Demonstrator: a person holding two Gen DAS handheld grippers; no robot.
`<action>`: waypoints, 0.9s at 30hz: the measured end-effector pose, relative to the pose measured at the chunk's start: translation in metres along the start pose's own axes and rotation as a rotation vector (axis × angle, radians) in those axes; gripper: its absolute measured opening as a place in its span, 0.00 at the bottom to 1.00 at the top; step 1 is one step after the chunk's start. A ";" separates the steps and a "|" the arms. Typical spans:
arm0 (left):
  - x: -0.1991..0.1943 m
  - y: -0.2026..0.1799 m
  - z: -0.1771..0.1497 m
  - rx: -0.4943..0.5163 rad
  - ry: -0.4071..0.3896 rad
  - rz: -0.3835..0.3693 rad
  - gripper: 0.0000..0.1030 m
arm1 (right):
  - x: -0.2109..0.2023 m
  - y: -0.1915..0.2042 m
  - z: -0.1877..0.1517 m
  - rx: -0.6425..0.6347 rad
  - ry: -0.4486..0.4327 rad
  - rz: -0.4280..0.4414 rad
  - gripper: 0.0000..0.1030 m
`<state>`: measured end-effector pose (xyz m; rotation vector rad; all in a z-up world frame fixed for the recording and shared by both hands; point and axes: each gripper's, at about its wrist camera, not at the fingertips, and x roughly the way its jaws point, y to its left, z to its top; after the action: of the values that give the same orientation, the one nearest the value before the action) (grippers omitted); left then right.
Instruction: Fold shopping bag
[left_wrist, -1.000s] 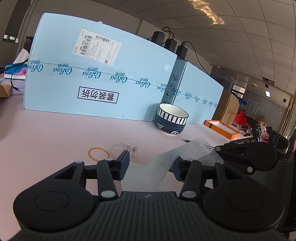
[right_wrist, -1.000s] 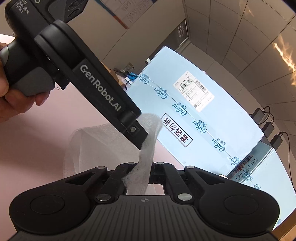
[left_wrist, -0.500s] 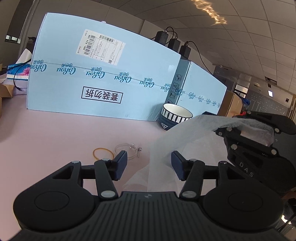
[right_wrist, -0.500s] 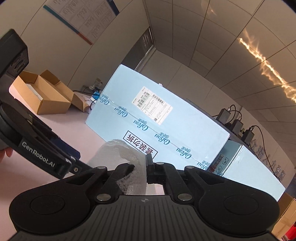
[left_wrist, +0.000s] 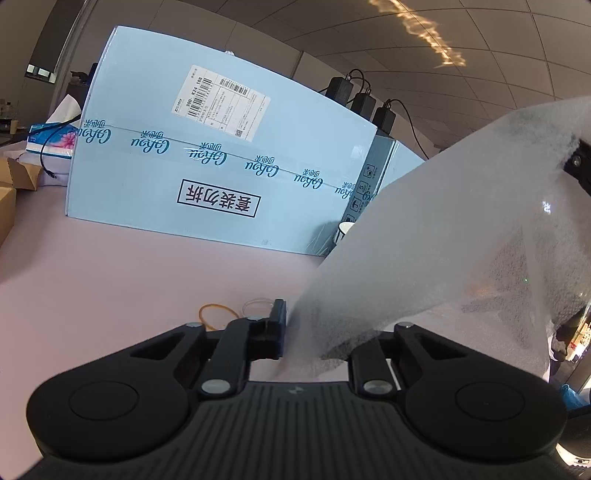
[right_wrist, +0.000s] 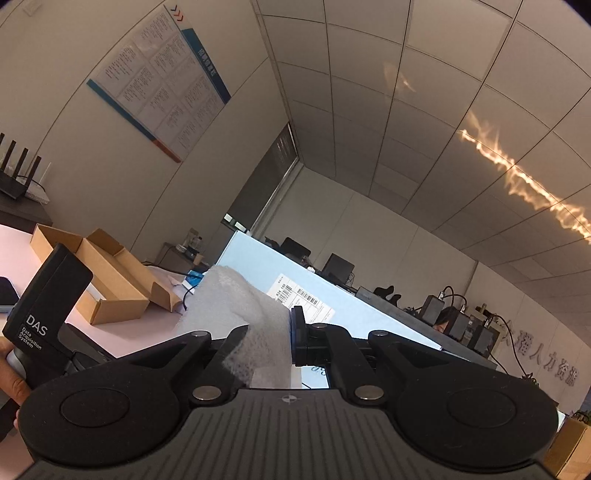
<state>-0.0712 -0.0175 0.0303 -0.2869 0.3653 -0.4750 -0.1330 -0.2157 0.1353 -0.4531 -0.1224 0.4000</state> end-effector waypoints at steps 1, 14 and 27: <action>-0.003 0.000 0.002 -0.006 -0.012 -0.001 0.03 | -0.002 -0.005 0.003 0.034 0.001 0.014 0.01; -0.109 -0.040 0.063 0.176 -0.129 0.154 0.02 | -0.018 -0.071 0.027 0.483 -0.009 0.246 0.01; -0.157 -0.078 0.110 0.391 -0.012 0.270 0.22 | -0.015 -0.120 -0.004 1.081 0.196 0.658 0.05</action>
<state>-0.1869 0.0129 0.1992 0.1389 0.2863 -0.2700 -0.1044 -0.3221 0.1848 0.5644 0.4398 0.9797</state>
